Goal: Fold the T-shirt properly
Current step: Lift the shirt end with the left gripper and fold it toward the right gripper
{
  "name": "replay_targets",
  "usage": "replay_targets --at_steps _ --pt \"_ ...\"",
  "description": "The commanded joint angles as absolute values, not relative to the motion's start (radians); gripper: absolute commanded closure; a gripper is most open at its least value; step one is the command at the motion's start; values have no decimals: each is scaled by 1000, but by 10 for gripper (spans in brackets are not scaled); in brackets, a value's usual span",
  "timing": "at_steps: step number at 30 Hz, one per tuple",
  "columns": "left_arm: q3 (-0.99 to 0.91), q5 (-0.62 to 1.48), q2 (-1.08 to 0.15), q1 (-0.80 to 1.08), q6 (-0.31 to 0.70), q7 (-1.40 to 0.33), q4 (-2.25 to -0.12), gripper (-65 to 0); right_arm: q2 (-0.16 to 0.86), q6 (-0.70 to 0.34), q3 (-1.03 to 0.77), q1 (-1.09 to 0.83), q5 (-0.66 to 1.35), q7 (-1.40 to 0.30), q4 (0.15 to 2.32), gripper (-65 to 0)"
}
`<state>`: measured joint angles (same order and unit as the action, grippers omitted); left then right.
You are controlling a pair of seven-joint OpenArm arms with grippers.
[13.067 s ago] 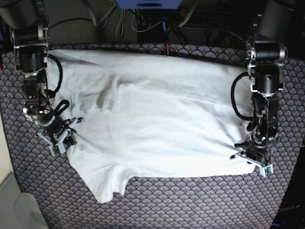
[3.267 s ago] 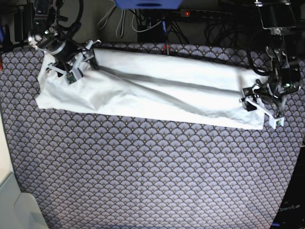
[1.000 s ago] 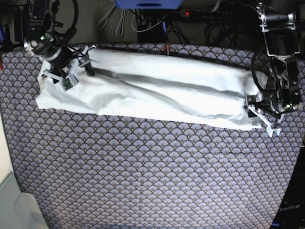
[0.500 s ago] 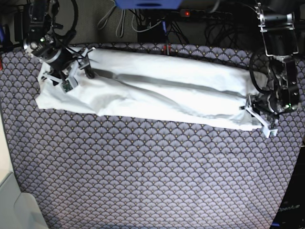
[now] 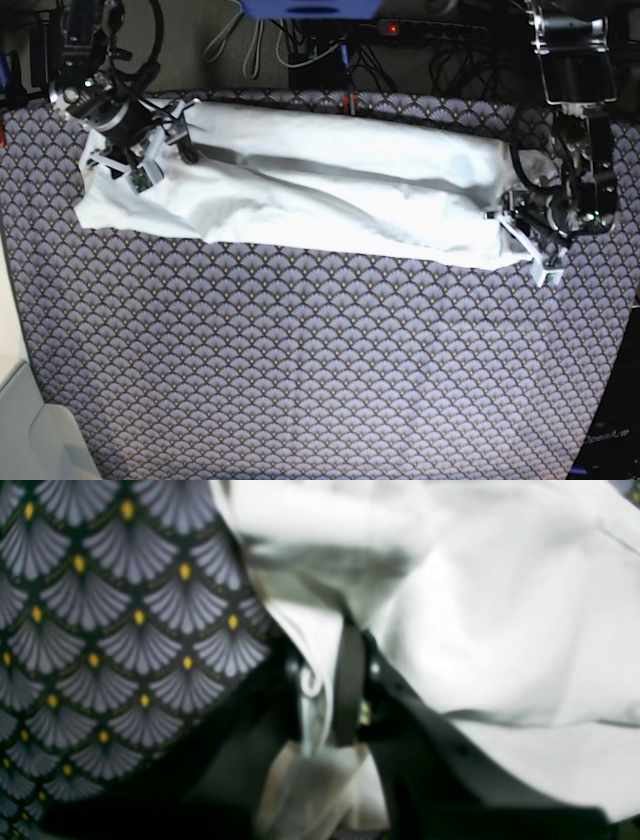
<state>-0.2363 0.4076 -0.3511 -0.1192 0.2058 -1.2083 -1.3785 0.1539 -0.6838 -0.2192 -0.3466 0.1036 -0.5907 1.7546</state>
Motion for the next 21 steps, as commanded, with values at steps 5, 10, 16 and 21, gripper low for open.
replay_targets --at_steps 5,10,16,21 --pt "-298 410 -331 -137 206 -1257 -1492 -3 162 -688 -220 -341 113 -570 1768 -359" --pt "-305 410 -291 -131 206 -1351 -1652 -3 162 -688 -220 -341 113 -570 1768 -359" --pt "-298 409 -166 -82 -25 -1396 -1896 -3 162 -688 -220 -341 113 -570 1768 -359" --pt "-166 417 -47 -62 -257 -1396 -1945 -3 162 -690 -220 -343 113 -572 1768 -359"
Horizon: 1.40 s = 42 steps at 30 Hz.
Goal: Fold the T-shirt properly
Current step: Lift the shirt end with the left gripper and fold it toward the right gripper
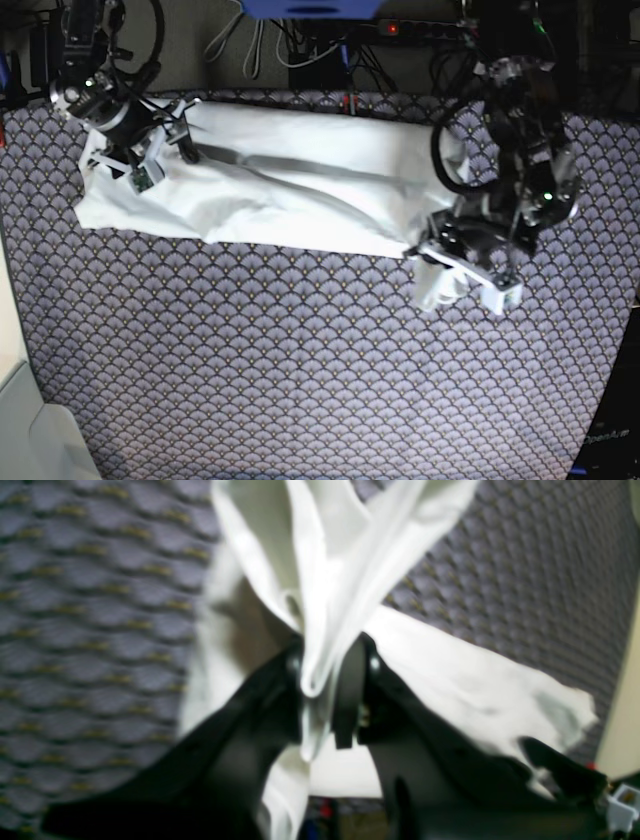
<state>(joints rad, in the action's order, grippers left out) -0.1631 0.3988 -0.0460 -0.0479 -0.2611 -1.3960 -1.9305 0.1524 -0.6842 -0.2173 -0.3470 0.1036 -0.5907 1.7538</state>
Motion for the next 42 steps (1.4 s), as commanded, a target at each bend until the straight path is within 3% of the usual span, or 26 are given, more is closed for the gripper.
replay_targets --at_steps 1,7,12,34,42 --pt "-116 412 -30 -56 -277 -1396 -1939 -3 162 -690 -220 -343 113 -572 1768 -359" --pt "56 409 102 -41 -338 -1356 -1825 -3 162 -691 -220 -346 113 -572 1768 -359" --pt "150 409 122 -44 -415 -1257 -1745 -3 163 -691 -219 -349 113 -572 1768 -359" --pt "162 421 157 -97 -417 -1150 -1626 -4 163 -691 -219 -344 111 -572 1768 -359" --pt "338 421 137 -97 -415 -1150 -1627 -5 163 -691 -219 -343 111 -572 1768 -359"
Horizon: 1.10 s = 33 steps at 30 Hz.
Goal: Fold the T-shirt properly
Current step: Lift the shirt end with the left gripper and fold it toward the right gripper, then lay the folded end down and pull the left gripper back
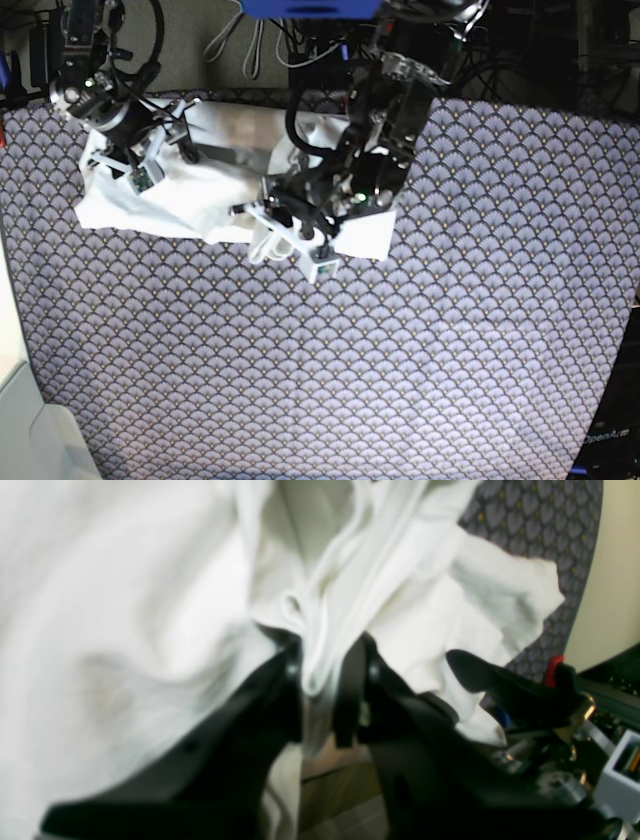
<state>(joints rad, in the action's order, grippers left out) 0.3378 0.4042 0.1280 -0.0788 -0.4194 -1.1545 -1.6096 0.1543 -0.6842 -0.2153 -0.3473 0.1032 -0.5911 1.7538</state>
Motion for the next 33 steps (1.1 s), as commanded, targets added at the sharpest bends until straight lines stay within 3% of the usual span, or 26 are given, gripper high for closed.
replay_targets --at_steps 1,4,8,10,17,21,26,28,33 --pt "338 421 137 -97 -415 -1150 -1626 -6 163 -691 -219 -343 111 -572 1768 -359" --pt "332 421 139 -97 -415 -1150 -1626 -64 163 -691 -219 -343 111 -572 1768 -359" --pt "332 421 136 -96 -418 -1150 -1636 -254 163 -691 -219 -343 111 -572 1768 -359" --pt "332 423 136 -93 -415 -1150 -1639 -312 163 -691 -219 -343 111 -572 1768 -359" --pt "266 639 76 -93 -415 -1139 -1745 -423 163 -691 -222 -343 111 -568 1768 -359" --pt "128 756 47 -94 -415 -1141 -1745 -423 163 -691 -225 -341 111 -567 1770 -359" --pt "101 814 21 -94 -415 -1141 -1681 -401 163 -691 -222 -341 111 -564 1770 -359" --pt "108 812 13 -94 -418 -1141 -1664 -318 163 -691 -222 -341 111 -564 1770 -359" --pt "147 812 45 -105 -418 -1141 -1561 -33 163 -691 -222 -341 111 -564 1770 -359"
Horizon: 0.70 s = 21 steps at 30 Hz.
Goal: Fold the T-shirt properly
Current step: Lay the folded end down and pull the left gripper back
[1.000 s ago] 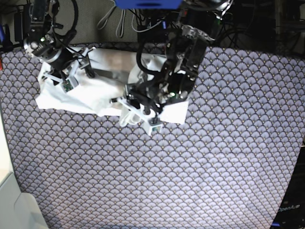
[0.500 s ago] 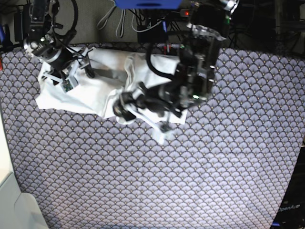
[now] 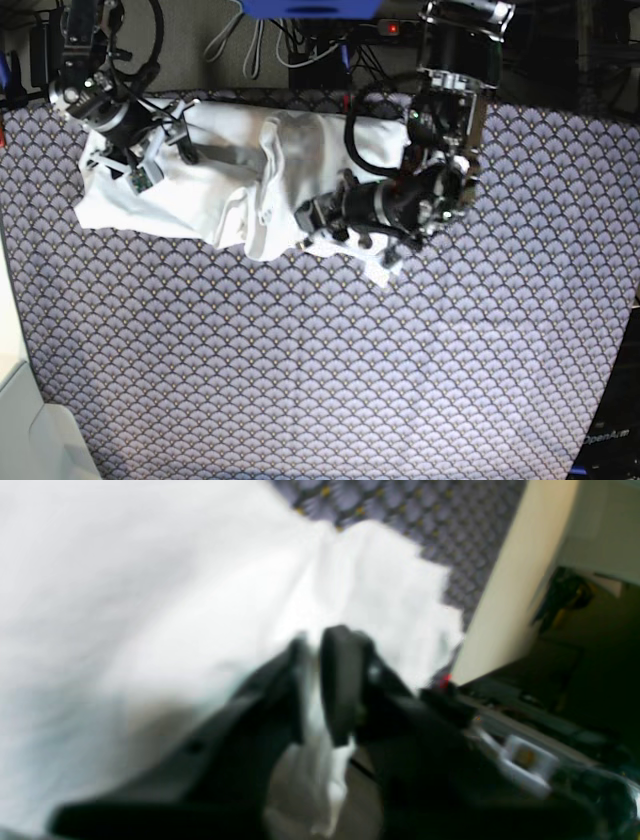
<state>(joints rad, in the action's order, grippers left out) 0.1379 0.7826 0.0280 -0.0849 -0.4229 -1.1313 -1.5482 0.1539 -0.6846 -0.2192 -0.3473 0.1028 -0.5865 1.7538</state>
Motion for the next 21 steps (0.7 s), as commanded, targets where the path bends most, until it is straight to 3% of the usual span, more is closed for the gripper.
replay_targets --at_steps 1,9,15,21 --pt "170 812 48 -120 -418 -1141 -1535 0 163 -691 -222 -341 111 -564 1770 -359" --pt "369 814 108 -199 -417 -1139 -1365 -2 163 -691 -222 -341 111 -562 1770 -359" --pt "364 823 142 -205 -417 -1139 -1377 -2 163 -691 -225 -341 111 -562 1770 -359" --pt "360 828 42 -180 -417 -1147 -1535 -2 163 -691 -225 -341 111 -562 1770 -359"
